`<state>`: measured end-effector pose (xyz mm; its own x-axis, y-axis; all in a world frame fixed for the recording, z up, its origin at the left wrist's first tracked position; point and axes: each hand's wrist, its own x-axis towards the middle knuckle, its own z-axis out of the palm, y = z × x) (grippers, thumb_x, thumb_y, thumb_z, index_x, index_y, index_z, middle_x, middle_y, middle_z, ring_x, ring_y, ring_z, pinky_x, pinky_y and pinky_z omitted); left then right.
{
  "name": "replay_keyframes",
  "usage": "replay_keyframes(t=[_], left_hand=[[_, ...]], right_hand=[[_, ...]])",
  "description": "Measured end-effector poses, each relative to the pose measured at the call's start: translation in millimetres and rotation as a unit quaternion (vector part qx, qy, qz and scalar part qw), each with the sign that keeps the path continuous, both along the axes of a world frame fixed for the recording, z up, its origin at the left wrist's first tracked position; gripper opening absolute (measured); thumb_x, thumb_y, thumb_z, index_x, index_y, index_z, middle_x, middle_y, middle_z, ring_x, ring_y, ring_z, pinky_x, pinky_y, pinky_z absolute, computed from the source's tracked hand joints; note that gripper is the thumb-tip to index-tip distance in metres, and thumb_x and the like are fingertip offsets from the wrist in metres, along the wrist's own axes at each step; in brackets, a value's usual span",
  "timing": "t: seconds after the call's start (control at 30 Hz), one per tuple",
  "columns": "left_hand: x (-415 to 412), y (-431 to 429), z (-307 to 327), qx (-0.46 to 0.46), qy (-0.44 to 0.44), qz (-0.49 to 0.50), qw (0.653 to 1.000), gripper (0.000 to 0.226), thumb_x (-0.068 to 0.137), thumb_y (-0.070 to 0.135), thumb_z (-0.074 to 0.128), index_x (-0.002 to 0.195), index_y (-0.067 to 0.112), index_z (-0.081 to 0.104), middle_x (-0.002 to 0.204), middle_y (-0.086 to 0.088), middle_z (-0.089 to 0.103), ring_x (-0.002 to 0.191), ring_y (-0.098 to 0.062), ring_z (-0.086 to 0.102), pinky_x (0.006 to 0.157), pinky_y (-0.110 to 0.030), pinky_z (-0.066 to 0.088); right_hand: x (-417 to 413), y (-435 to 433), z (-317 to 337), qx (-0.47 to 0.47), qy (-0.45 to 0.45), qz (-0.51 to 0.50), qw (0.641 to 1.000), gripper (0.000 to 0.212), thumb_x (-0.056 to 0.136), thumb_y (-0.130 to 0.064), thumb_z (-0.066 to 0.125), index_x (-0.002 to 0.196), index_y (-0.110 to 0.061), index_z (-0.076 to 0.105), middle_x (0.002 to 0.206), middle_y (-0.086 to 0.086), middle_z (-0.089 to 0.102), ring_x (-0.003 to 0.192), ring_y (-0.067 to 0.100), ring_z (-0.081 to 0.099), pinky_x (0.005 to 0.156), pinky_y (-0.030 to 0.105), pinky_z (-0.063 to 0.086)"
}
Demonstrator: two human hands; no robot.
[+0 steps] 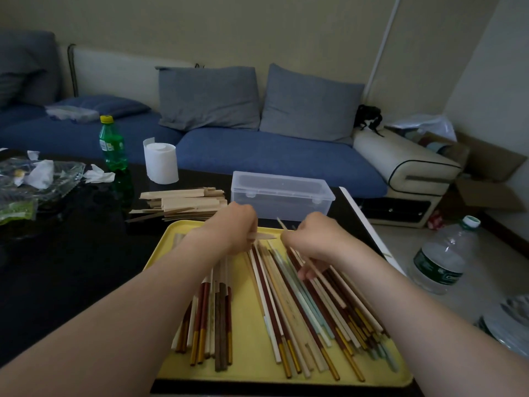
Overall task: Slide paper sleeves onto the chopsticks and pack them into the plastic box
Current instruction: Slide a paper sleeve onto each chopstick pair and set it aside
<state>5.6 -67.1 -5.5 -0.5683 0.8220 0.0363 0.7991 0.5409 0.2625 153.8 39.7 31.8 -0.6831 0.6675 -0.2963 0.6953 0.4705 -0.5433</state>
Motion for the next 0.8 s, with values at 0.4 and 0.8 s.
replay_keyframes(t=[0.4, 0.8], left_hand=[[-2.8, -5.2, 8.8, 0.044, 0.073, 0.072, 0.994, 0.032, 0.092, 0.011, 0.077, 0.120, 0.022, 0.066, 0.119, -0.006, 0.063, 0.094, -0.018, 0.056, 0.077, -0.029, 0.053], [-0.2, -4.1, 8.9, 0.054, 0.085, 0.022, 0.995, 0.022, 0.091, 0.012, 0.077, 0.100, 0.028, 0.064, 0.112, -0.002, 0.063, 0.103, -0.019, 0.056, 0.092, -0.032, 0.051]], right_hand=[[5.3, 9.8, 1.8, 0.102, -0.012, 0.060, 0.993, 0.027, 0.091, -0.036, 0.065, 0.083, -0.011, 0.073, 0.069, 0.009, 0.076, 0.051, 0.015, 0.063, 0.055, 0.026, 0.053], [0.9, 4.3, -2.4, 0.020, 0.027, 0.072, 0.997, 0.019, 0.096, -0.024, 0.067, 0.095, -0.008, 0.078, 0.082, 0.010, 0.080, 0.066, 0.015, 0.068, 0.064, 0.029, 0.058]])
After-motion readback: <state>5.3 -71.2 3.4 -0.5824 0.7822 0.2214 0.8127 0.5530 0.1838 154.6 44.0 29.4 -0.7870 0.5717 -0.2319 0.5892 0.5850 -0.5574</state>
